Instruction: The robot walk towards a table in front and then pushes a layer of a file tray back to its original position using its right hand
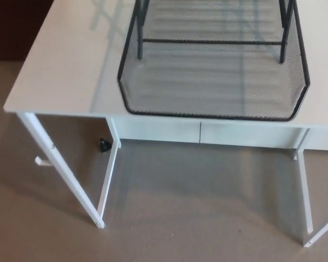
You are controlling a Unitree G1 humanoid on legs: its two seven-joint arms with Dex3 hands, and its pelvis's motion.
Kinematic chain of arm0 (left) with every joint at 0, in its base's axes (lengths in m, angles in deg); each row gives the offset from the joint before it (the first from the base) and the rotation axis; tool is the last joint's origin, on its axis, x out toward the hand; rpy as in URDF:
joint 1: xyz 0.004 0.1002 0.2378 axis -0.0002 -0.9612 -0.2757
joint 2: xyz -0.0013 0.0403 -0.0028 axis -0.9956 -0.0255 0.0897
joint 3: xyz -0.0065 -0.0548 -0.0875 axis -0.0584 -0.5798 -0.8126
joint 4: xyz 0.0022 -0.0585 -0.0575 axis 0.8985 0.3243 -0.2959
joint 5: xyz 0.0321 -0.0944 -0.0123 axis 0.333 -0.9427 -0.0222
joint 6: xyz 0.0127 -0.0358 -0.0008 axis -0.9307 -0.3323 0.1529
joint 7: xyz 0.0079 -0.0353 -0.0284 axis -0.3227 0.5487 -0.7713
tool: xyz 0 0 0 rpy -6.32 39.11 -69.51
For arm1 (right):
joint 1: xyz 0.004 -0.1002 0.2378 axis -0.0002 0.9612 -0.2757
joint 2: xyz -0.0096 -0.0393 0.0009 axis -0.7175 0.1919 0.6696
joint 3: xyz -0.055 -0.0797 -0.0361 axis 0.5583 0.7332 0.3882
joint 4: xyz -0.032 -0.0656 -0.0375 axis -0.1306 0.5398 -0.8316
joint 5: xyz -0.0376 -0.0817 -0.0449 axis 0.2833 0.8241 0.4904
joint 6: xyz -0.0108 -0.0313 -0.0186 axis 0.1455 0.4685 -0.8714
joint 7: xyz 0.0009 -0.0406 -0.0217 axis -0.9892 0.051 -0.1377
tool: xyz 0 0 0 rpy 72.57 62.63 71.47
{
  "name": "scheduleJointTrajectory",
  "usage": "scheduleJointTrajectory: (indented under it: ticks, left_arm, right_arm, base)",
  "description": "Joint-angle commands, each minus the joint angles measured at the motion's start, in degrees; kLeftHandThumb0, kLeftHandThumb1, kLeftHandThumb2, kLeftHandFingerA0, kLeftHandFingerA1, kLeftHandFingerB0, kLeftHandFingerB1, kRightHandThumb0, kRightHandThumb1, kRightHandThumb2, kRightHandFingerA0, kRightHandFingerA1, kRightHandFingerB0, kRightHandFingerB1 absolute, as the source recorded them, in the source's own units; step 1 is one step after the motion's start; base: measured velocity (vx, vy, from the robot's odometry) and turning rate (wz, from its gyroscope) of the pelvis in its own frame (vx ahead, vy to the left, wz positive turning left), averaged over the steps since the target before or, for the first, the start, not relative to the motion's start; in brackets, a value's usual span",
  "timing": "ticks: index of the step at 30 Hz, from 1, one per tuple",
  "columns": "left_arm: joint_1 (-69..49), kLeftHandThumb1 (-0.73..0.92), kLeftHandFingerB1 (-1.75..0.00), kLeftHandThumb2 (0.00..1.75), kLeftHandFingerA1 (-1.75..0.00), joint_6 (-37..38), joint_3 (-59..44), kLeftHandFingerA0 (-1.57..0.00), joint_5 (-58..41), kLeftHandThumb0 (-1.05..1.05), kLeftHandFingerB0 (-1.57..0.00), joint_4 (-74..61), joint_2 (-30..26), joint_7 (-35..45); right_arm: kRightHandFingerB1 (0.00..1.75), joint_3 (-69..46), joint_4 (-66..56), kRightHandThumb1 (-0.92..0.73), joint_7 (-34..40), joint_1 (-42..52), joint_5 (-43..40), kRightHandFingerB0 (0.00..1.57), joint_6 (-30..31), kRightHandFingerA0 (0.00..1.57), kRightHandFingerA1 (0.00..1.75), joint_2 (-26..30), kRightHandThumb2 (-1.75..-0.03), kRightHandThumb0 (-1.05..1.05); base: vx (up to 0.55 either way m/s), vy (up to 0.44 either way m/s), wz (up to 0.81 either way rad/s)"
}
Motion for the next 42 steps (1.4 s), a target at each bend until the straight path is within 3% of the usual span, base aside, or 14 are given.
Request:
scheduleJointTrajectory:
  ticks: [1, 11, 12, 13, 24, 25, 33, 34, 36, 37, 38, 39, 42]
  left_arm:
    - [-2.8, 0.64, -0.38, 0.58, -0.46, 3.4, 0.1, -0.54, 0.9, -0.12, -0.35, 1.1, -0.7, 0.2]
    - [-3.3, 0.64, -0.38, 0.58, -0.47, 6.6, 0.1, -0.52, 0.8, -0.14, -0.33, 6.0, -0.4, 0.3]
    - [-3.0, 0.46, -0.5, 0.88, -0.62, 7.0, 0.0, -0.46, 0.8, -0.11, -0.22, 7.0, -0.3, 0.1]
    - [-2.5, 0.47, -0.5, 0.88, -0.62, 8.2, -0.1, -0.46, 0.7, -0.11, -0.21, 8.6, -0.2, 0.1]
    - [-2.7, 0.46, -0.51, 0.88, -0.62, 8.2, -0.1, -0.47, 1.2, -0.13, -0.22, 8.1, -0.4, -0.2]
    - [-2.4, 0.63, -0.38, 0.58, -0.46, 8.5, 0.0, -0.55, 1.4, -0.15, -0.34, 8.6, -0.5, -0.4]
    - [-2.1, 0.65, -0.38, 0.58, -0.47, 9.0, -0.1, -0.53, 1.3, -0.14, -0.33, 8.3, -0.6, -0.2]
    - [-1.9, 0.47, -0.5, 0.88, -0.62, 9.1, -0.2, -0.45, 0.9, -0.12, -0.21, 8.5, -0.5, 0.1]
    - [-2.6, 0.47, -0.51, 0.88, -0.62, 9.0, -0.1, -0.47, 1.4, -0.13, -0.22, 7.1, -0.8, -0.1]
    - [-2.9, 0.46, -0.51, 0.88, -0.62, 9.0, 0.0, -0.46, 1.6, -0.13, -0.22, 6.7, -0.9, -0.1]
    - [-3.0, 0.46, -0.51, 0.88, -0.62, 8.8, 0.0, -0.46, 1.6, -0.13, -0.22, 6.4, -0.9, -0.2]
    - [-3.0, 0.64, -0.38, 0.58, -0.47, 8.8, 0.0, -0.54, 1.6, -0.14, -0.34, 6.3, -0.9, -0.2]
    - [-2.5, 0.64, -0.38, 0.58, -0.47, 8.4, 0.0, -0.54, 1.8, -0.14, -0.34, 6.8, -0.9, -0.5]
  right_arm:
    - [0.48, 0.9, 0.3, -0.27, -0.6, 3.3, 0.8, 0.8, -2.3, 0.95, 0.5, 0.2, -0.66, -0.76]
    - [0.46, 1.1, 2.6, -0.23, -1.1, 4.1, -0.2, 0.84, -3.3, 0.99, 0.48, -0.2, -0.62, -0.77]
    - [0.47, 1.1, 3.1, -0.25, -1.4, 4.0, -0.3, 0.82, -3.8, 0.95, 0.49, -0.3, -0.64, -0.75]
    - [0.47, 1.3, 3.2, -0.25, -1.3, 4.0, 0.1, 0.82, -4.2, 0.96, 0.49, -0.1, -0.64, -0.76]
    - [0.47, 1.6, 3.6, -0.25, -0.9, 3.2, 0.5, 0.84, -3.8, 0.98, 0.49, -0.1, -0.64, -0.77]
    - [0.47, 1.6, 3.3, -0.25, -0.7, 3.1, 0.5, 0.83, -3.5, 0.98, 0.49, -0.1, -0.63, -0.76]
    - [0.47, 1.8, 1.9, -0.24, -0.7, 2.9, 0.6, 0.83, -2.5, 0.97, 0.5, 0.0, -0.63, -0.74]
    - [0.46, 1.9, 1.7, -0.23, -0.6, 2.9, 0.7, 0.83, -2.6, 0.98, 0.49, -0.1, -0.63, -0.77]
    - [0.49, 2.3, 1.3, -0.26, 0.6, 3.4, 2.0, 0.8, -4.6, 0.94, 0.51, 0.0, -0.66, -0.75]
    - [0.48, 2.8, 0.6, -0.37, 1.3, 3.9, 3.1, 0.8, -5.7, 0.94, 0.51, 0.1, -0.53, -0.74]
    - [0.48, 3.3, -0.3, -0.37, 2.0, 4.4, 4.1, 0.8, -6.5, 0.94, 0.51, 0.3, -0.53, -0.74]
    - [0.47, 3.6, -1.2, -0.38, 2.3, 4.8, 4.4, 0.79, -6.7, 0.93, 0.51, 0.2, -0.54, -0.74]
    - [0.51, 5.7, -10.4, -0.46, 4.6, 8.7, 8.6, 0.75, -10.2, 0.88, 0.55, 0.8, -0.56, -0.81]
  base:
    - [0.12, 0.007, -0.11]
    - [0.1, 0.146, -0.07]
    - [0.0, 0.0, 0.0]
    - [0.0, 0.0, 0.0]
    - [0.0, 0.0, 0.0]
    - [0.0, 0.0, 0.0]
    - [0.0, 0.0, 0.0]
    - [0.0, 0.0, 0.0]
    - [0.0, 0.0, 0.0]
    - [0.0, 0.0, 0.0]
    - [0.0, 0.0, 0.0]
    - [0.0, 0.0, 0.0]
    - [0.0, 0.0, 0.0]
